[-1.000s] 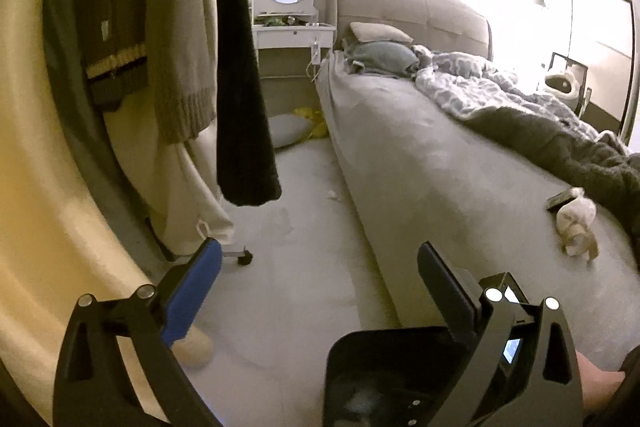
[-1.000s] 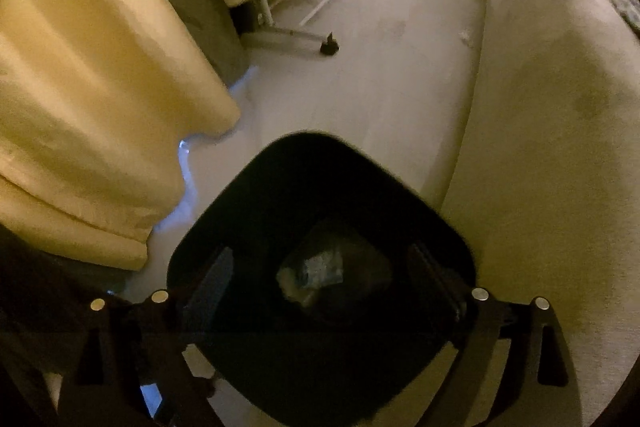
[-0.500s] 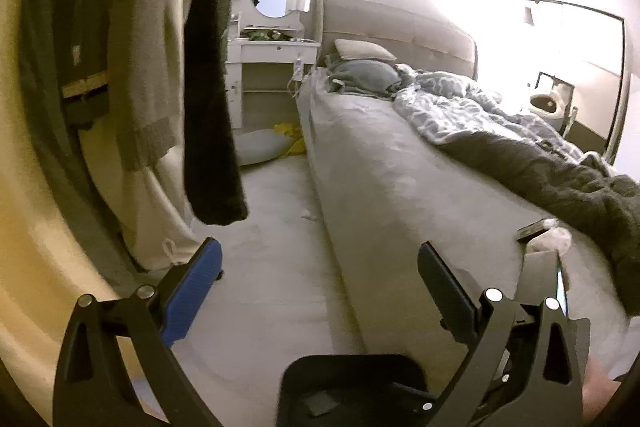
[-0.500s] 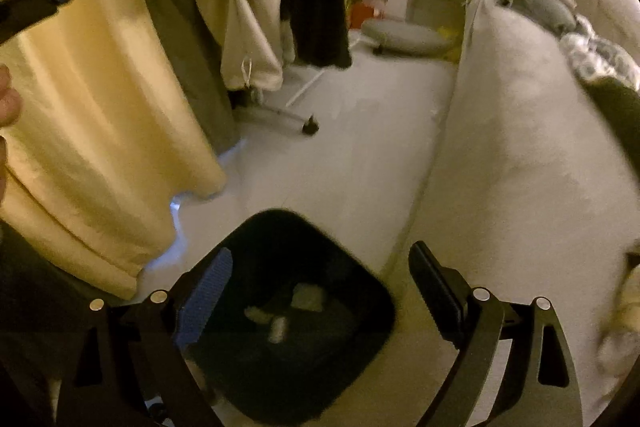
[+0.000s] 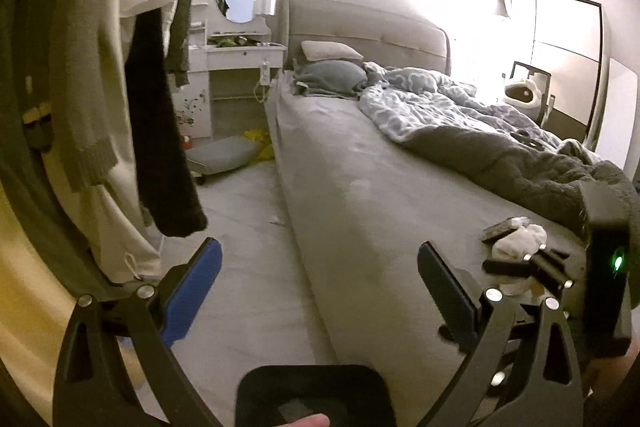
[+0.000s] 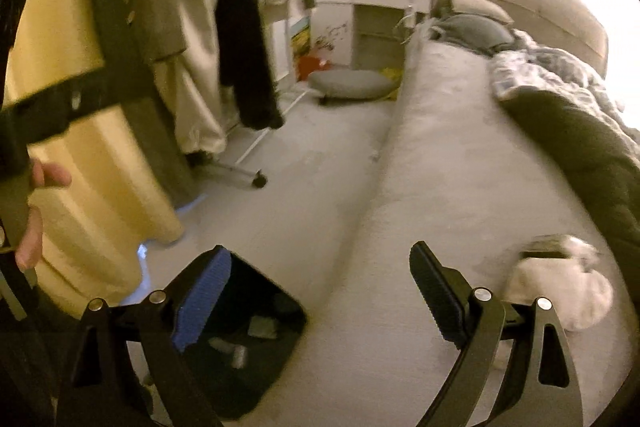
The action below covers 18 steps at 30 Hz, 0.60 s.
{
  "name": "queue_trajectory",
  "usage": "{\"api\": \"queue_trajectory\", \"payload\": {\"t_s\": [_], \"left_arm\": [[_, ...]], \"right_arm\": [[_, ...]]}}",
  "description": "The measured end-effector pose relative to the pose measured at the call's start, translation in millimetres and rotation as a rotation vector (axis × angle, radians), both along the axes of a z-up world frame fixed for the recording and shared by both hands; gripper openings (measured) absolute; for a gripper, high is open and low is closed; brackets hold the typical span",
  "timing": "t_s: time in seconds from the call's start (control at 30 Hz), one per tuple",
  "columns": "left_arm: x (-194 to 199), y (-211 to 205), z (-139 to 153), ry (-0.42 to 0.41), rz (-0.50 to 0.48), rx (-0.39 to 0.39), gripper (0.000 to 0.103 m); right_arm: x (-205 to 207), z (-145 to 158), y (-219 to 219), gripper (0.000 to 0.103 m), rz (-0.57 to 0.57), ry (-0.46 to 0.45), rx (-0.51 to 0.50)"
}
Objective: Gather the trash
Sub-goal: 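Move both tools back from the bin toward the tape rolls and socks on the bed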
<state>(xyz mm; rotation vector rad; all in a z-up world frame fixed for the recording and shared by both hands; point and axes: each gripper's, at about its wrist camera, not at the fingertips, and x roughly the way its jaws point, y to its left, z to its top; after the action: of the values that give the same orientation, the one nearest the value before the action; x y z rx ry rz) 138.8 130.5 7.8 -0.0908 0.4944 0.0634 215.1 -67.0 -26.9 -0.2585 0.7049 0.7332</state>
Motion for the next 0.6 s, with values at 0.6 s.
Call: {"api": "queue_trajectory", "payload": {"t_s": [0.6], "left_arm": [[35.3, -76.7, -18.1, 0.056, -0.168, -0.018, 0.100]], "right_arm": [[19.5, -3.9, -116.0, 0.093, -0.176, 0.019, 0.076]]}}
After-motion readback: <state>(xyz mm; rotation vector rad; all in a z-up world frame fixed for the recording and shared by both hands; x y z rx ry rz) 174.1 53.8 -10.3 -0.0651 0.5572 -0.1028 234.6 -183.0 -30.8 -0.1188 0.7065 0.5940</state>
